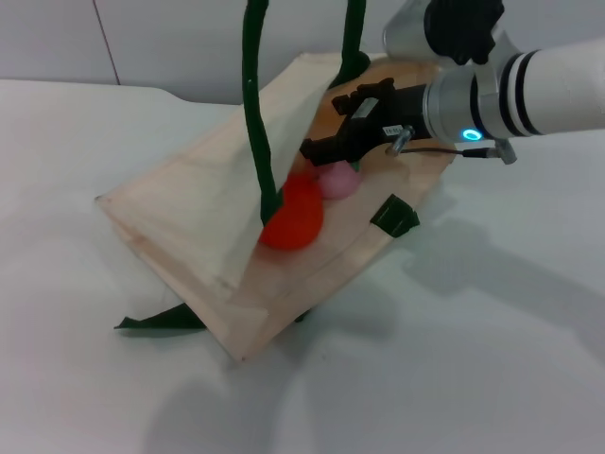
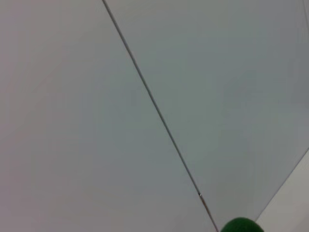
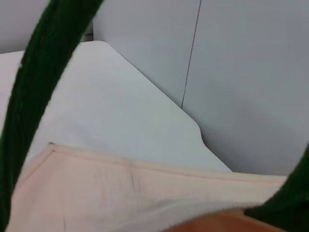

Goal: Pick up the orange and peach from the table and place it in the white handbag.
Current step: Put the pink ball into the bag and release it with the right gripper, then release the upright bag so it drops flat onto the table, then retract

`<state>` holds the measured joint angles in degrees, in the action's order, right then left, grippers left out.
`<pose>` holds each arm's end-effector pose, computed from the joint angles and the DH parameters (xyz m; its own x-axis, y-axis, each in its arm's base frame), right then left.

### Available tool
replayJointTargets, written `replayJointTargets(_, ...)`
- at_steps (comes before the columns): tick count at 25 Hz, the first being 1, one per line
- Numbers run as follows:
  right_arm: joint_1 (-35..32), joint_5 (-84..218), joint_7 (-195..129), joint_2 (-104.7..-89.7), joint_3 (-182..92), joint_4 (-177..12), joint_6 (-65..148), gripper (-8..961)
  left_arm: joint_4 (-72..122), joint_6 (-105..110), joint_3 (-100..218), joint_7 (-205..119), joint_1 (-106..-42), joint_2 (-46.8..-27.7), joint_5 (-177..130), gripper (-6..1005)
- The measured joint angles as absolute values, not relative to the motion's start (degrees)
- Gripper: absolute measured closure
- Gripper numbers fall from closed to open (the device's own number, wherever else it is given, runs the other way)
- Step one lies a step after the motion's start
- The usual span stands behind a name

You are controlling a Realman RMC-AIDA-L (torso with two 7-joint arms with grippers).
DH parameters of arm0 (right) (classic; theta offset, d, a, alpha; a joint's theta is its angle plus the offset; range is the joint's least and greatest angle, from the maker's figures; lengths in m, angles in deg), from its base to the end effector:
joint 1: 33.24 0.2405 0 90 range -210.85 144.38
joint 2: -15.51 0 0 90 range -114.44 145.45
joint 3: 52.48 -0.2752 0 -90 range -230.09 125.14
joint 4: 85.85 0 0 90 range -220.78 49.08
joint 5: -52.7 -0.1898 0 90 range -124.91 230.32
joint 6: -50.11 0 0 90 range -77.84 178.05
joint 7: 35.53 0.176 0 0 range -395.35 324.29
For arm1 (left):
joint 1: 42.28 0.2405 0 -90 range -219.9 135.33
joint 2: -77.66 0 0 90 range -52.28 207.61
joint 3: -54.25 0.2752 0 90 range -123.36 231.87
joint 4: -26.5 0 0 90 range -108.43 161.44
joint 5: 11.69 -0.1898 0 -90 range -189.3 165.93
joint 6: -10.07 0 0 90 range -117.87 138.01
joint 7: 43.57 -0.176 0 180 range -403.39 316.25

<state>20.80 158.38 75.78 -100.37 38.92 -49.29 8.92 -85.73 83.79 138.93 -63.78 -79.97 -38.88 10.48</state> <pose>0.1296 0.4580 -0.1048 0.9534 -0.2566 -0.1586 -0.3007 -0.8495 -0.4334 -0.0457 0.3957 0.0597 0.9753 0.1435 0.1678 0.2202 -0.5761 -0.7871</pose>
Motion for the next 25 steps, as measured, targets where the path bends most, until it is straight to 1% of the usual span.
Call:
replayJointTargets(2, 20.8, 158.7, 76.5, -100.28, 38.9, -49.3, 8.6, 107, -85.7, 83.8, 138.7, -63.8, -79.4, -38.87, 10.4, 807)
replayJointTargets(7, 20.4, 163.1, 81.8, -99.52, 38.9, -48.9, 6.3, 106, -86.0, 83.6, 137.4, -63.8, -76.8, -38.76, 9.7, 789)
replayJointTargets(9, 20.1, 166.7, 85.2, -99.00, 38.7, -48.4, 5.2, 106, -86.0, 83.5, 136.7, -63.8, -75.7, -38.74, 9.5, 781)
replayJointTargets(12, 19.0, 173.8, 90.7, -97.82, 37.1, -47.1, 3.3, 106, -86.0, 82.6, 135.8, -63.9, -74.1, -38.78, 9.2, 771)
replayJointTargets(15, 16.3, 180.3, 94.1, -96.99, 32.8, -43.8, 0.6, 107, -86.0, 81.8, 135.6, -63.9, -73.5, -38.78, 8.8, 760)
replayJointTargets(17, 14.4, 183.4, 94.4, -96.92, 29.3, -41.1, -1.0, 107, -86.0, 81.3, 135.6, -63.9, -73.3, -38.81, 8.7, 753)
replayJointTargets(20, 12.3, 187.0, 94.5, -97.33, 24.7, -37.2, -2.9, 107, -86.0, 80.8, 135.6, -63.9, -73.2, -38.86, 8.7, 742)
replayJointTargets(25, 11.6, 191.4, 94.5, -97.99, 20.6, -35.2, -4.6, 108, -85.5, 79.3, 134.4, -63.2, -72.6, -38.97, 8.6, 724)
